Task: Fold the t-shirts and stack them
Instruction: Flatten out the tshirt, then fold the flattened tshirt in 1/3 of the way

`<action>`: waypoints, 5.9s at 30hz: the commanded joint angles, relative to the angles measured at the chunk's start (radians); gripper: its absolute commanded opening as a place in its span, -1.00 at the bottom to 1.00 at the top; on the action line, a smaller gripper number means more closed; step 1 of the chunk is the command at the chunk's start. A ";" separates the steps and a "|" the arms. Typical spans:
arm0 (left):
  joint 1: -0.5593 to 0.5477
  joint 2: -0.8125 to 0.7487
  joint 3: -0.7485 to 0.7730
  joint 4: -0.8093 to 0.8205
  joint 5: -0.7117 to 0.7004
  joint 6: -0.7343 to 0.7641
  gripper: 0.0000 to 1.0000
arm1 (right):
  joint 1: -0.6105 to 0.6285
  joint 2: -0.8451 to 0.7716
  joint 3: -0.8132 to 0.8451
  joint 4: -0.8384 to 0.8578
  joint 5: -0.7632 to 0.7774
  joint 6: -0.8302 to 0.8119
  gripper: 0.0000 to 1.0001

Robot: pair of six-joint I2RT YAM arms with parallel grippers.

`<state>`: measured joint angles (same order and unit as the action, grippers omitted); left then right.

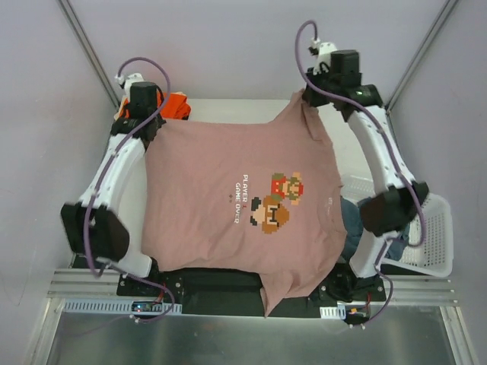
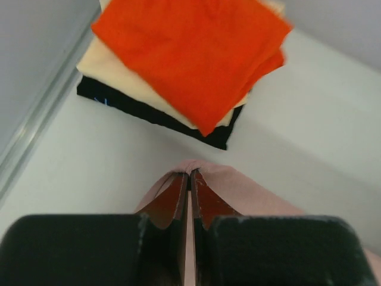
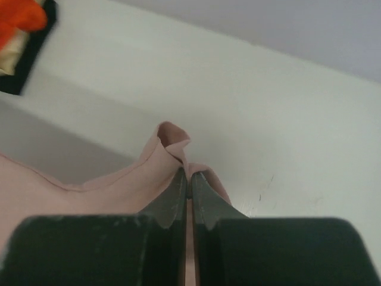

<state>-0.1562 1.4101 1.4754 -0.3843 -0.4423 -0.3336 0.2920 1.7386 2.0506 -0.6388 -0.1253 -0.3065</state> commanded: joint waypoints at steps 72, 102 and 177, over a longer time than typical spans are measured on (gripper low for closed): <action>0.081 0.070 -0.445 -0.070 0.398 -0.314 0.99 | 0.168 -0.050 -0.636 -0.095 -0.177 0.159 0.93; 0.150 0.190 -0.523 -0.047 0.378 -0.297 0.98 | 0.403 -0.171 -0.827 -0.160 -0.206 0.105 0.93; 0.411 0.202 -0.553 -0.051 0.418 -0.311 0.99 | 0.176 -0.105 -0.824 -0.262 0.148 0.558 0.16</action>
<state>0.2436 1.6230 0.9524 -0.4049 0.0002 -0.6632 0.4747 1.6314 1.1381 -0.8825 -0.0227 0.2699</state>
